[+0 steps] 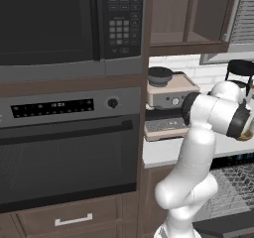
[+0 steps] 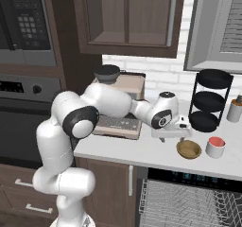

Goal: Pick up the cup and bowl from the counter, place them in the dishwasher, and close the dishwasher door.

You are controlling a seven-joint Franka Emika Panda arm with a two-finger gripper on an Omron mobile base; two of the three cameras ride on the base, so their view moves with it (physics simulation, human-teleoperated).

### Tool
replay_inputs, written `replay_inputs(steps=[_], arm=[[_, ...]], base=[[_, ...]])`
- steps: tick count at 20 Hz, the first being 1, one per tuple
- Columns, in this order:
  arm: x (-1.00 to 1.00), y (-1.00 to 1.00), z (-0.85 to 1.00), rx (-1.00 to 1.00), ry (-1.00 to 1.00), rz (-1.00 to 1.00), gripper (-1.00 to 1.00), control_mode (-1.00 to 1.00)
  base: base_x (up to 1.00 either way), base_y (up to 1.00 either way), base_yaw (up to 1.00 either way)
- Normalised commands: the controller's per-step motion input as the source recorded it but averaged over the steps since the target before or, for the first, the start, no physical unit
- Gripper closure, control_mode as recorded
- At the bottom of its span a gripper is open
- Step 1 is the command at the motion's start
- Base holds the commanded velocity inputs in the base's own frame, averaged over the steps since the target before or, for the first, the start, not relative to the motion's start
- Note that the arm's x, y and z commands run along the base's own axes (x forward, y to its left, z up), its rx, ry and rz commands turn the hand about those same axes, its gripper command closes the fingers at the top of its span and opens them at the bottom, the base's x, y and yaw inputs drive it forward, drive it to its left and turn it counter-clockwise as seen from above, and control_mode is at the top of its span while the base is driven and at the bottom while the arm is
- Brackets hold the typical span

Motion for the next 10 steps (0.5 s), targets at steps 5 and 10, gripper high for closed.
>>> replay_inputs(steps=[5,10], arm=[[0.0,-0.05,-0.32,0.0,0.03,0.0,-1.0,-1.0],[0.06,-0.16,-0.27,0.0,0.01,0.0,-1.0,-1.0]], base=[[0.0,0.0,0.0],[0.0,0.0,0.0]])
